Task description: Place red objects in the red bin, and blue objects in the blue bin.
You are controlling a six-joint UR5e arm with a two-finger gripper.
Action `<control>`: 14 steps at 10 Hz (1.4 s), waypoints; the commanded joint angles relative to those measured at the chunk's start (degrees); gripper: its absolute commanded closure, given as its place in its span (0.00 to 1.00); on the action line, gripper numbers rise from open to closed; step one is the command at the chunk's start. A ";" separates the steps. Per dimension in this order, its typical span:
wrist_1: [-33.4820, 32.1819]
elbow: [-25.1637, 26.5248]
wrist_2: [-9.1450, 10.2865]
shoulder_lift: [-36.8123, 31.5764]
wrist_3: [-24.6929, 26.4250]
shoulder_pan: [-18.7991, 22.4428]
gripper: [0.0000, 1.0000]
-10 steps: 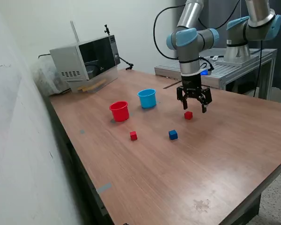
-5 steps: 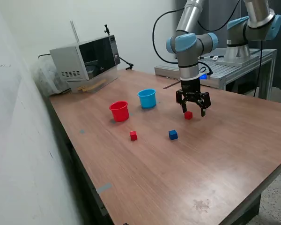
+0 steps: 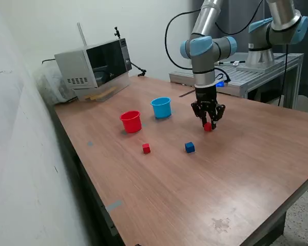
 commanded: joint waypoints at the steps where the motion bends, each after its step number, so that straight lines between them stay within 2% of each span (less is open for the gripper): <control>1: 0.10 -0.26 -0.55 -0.05 -0.19 -0.38 1.00; 2: 0.62 -0.35 -1.94 -0.83 -0.28 -1.52 1.00; 4: 3.42 -2.44 -2.31 -6.87 -0.28 -2.85 1.00; 6: 7.20 -9.45 -2.74 -9.19 -0.28 -3.11 1.00; 7: 8.96 -14.62 -3.62 -8.32 -0.11 -7.98 1.00; 9: 9.33 -21.59 -4.07 -4.55 0.33 -11.88 1.00; 11: 10.98 -24.25 -5.99 -0.60 0.33 -14.88 1.00; 14: 10.82 -24.61 -6.18 4.33 0.33 -15.94 1.00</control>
